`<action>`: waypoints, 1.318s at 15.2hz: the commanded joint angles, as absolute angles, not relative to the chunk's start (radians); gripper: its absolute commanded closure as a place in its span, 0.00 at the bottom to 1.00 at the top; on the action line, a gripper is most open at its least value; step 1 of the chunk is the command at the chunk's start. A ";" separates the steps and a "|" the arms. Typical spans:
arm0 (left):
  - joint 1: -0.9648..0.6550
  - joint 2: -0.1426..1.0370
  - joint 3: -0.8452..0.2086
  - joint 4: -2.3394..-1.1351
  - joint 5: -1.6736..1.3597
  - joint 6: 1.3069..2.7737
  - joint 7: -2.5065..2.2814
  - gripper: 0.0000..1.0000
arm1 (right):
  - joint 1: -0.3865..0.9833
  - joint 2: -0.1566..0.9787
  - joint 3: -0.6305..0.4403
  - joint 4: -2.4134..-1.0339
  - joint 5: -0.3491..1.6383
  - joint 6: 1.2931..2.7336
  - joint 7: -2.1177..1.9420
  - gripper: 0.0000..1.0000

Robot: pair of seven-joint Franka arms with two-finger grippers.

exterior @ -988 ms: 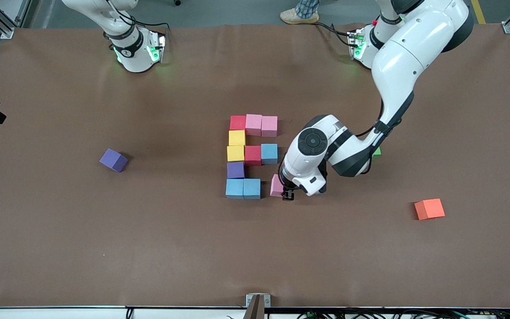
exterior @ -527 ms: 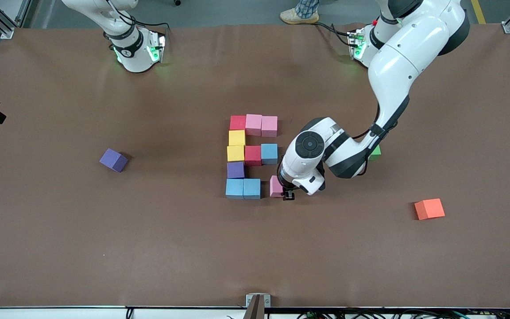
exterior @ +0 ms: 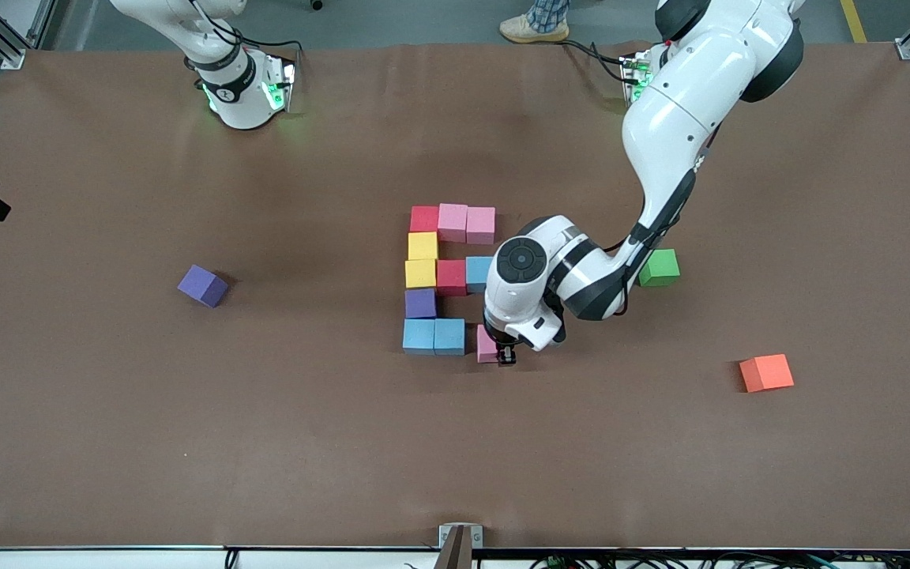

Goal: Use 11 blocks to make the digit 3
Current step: 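Carry the pink block with the left gripper beside the light blue blocks, then lower the pink block onto the table with the left gripper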

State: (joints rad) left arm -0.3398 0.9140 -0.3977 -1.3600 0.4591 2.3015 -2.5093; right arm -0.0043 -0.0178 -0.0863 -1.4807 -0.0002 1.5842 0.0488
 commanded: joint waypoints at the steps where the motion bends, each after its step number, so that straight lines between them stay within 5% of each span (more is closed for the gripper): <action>1: -0.353 0.928 -0.390 -1.331 0.439 2.299 -2.503 0.99 | -0.005 -0.014 -0.086 -1.471 -0.015 1.583 0.046 0.00; 20: -0.385 0.969 -0.387 -1.284 0.417 2.283 -2.500 0.99 | -0.003 -0.015 -0.086 -1.471 -0.015 1.580 0.046 0.00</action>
